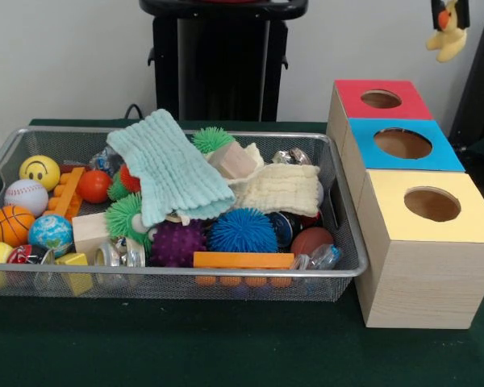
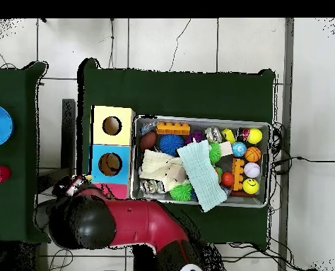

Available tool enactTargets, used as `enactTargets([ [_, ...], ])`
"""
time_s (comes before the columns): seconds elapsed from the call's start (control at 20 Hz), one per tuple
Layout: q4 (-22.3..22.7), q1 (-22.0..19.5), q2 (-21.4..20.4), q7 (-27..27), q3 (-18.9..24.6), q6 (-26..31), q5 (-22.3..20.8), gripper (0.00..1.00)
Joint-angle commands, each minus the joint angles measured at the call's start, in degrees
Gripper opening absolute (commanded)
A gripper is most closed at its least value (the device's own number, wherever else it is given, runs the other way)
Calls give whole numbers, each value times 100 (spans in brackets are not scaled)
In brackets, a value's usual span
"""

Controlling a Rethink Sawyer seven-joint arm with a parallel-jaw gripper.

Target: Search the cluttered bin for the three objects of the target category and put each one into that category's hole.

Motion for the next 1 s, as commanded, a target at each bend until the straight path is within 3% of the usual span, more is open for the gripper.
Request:
enactTargets([
  [0.05,-974,-241,313,-424,-554,1092,-1111,0],
  [0.2,-972,-218,271,-270,-666,1786,-1385,0],
  [0.3,-641,-292,236,-241,-592,1664,-1314,0],
  [0.45,-290,-130,131,17,-815,1300,-1664,0],
  [0.7,292,-28,80,307,-1005,1024,-1768,0],
  [0.85,414,178,223,490,-1193,649,-2074,0],
  [1.0,602,394,432,799,-1351,180,-2038,0],
])
